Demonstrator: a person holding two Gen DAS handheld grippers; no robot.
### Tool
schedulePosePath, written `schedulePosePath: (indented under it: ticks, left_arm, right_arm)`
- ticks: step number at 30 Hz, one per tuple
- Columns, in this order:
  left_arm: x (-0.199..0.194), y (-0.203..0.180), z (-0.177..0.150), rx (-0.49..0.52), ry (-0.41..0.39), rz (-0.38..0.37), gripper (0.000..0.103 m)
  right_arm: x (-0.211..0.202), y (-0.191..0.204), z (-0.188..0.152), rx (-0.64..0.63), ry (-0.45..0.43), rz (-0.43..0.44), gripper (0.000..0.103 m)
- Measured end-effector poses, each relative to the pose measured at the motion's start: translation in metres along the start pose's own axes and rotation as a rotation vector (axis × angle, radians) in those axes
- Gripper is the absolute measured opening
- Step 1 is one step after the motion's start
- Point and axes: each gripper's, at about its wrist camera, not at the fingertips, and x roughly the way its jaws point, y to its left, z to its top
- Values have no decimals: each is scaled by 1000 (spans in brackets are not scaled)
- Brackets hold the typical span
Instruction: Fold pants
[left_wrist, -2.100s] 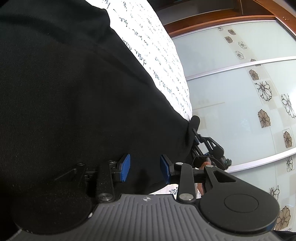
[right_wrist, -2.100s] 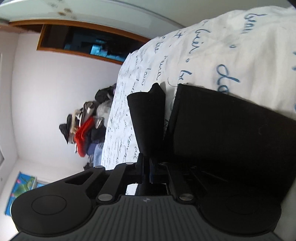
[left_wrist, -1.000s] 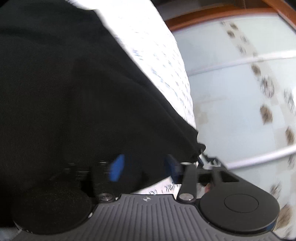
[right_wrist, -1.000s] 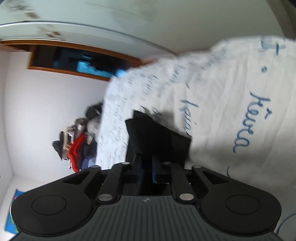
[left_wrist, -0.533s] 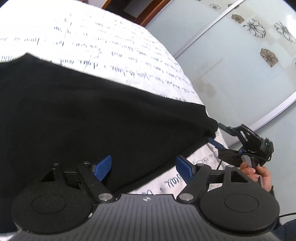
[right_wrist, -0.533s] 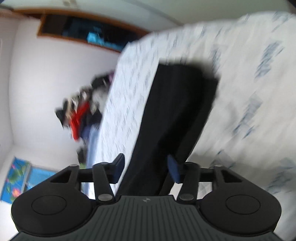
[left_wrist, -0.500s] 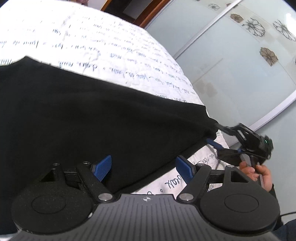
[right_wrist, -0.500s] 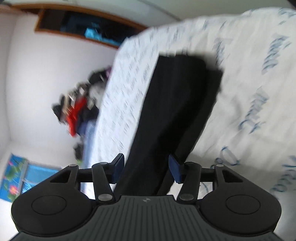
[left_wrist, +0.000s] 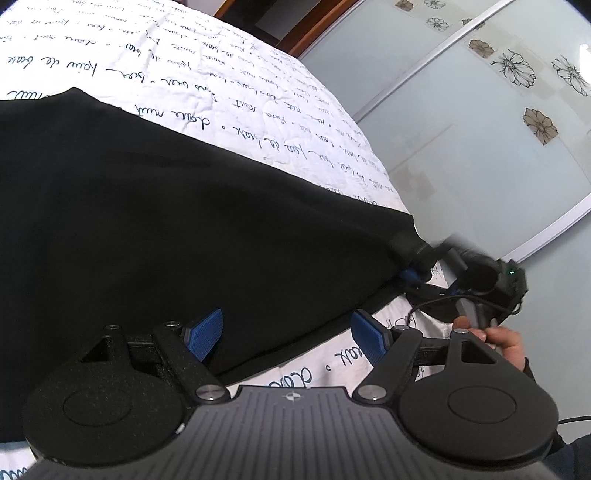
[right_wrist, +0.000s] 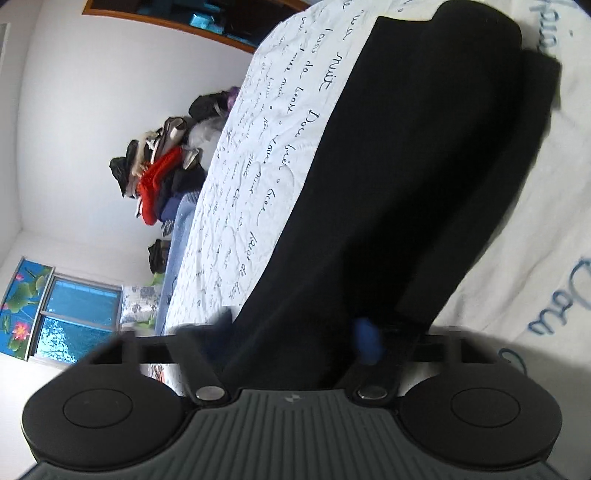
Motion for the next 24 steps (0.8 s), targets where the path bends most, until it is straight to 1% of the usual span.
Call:
schedulePosePath:
  ticks: [1, 2, 5, 7, 8, 10, 11, 12, 13, 15, 16, 18, 19, 21, 22, 23, 24]
  left_arm:
    - [-2, 0, 1, -1, 1, 0, 78]
    - [-4, 0, 1, -1, -2, -2, 78]
    - [-20, 4, 3, -11, -26, -21, 78]
    - [-27, 4, 8, -24, -54, -51, 80]
    - [-29, 5, 9, -32, -70, -73, 82]
    - [-27, 7, 12, -35, -103, -102, 88]
    - [-22, 7, 13, -27, -108, -105, 88]
    - [-14, 8, 13, -19, -98, -97, 88]
    - [-3, 8, 14, -8, -66, -72, 88]
    - [19, 9, 12, 21, 21, -22, 88]
    - [23, 9, 9, 47, 22, -8, 88]
    - [20, 6, 6, 78, 8, -8, 89]
    - [19, 6, 7, 71, 11, -9, 89]
    - [14, 8, 8, 41, 10, -22, 89]
    - [10, 11, 6, 29, 10, -20, 89]
    - [9, 11, 6, 22, 11, -17, 89]
    - [7, 12, 6, 20, 11, -14, 89]
  right_arm:
    - [5, -2, -1, 12, 20, -7, 3]
    - [4, -3, -2, 26, 13, -7, 3]
    - [-14, 7, -7, 2, -9, 18, 3]
    - [-29, 13, -10, 1, -12, 50, 3]
    - [-34, 14, -12, 0, -11, 52, 3]
    - [-31, 8, -13, -5, 6, 25, 3]
    - [-27, 1, -12, -7, 17, -11, 4]
    - [-20, -6, -12, -17, 5, -51, 6]
    - [-16, -13, -12, -16, -20, -71, 5]
    - [-13, -24, -10, 44, -25, -28, 6]
    - [-16, -25, -8, 73, -28, -16, 8]
    - [-27, -23, 0, 63, -40, -21, 10]
    - [-35, -23, 5, 57, -38, -31, 14]
    - [-53, -27, 18, 68, -17, -49, 15]
    - [-63, -28, 25, 63, -25, -49, 15]
    - [-74, -26, 31, 43, -63, -70, 17]
    - [-87, -24, 40, 19, -117, -114, 18]
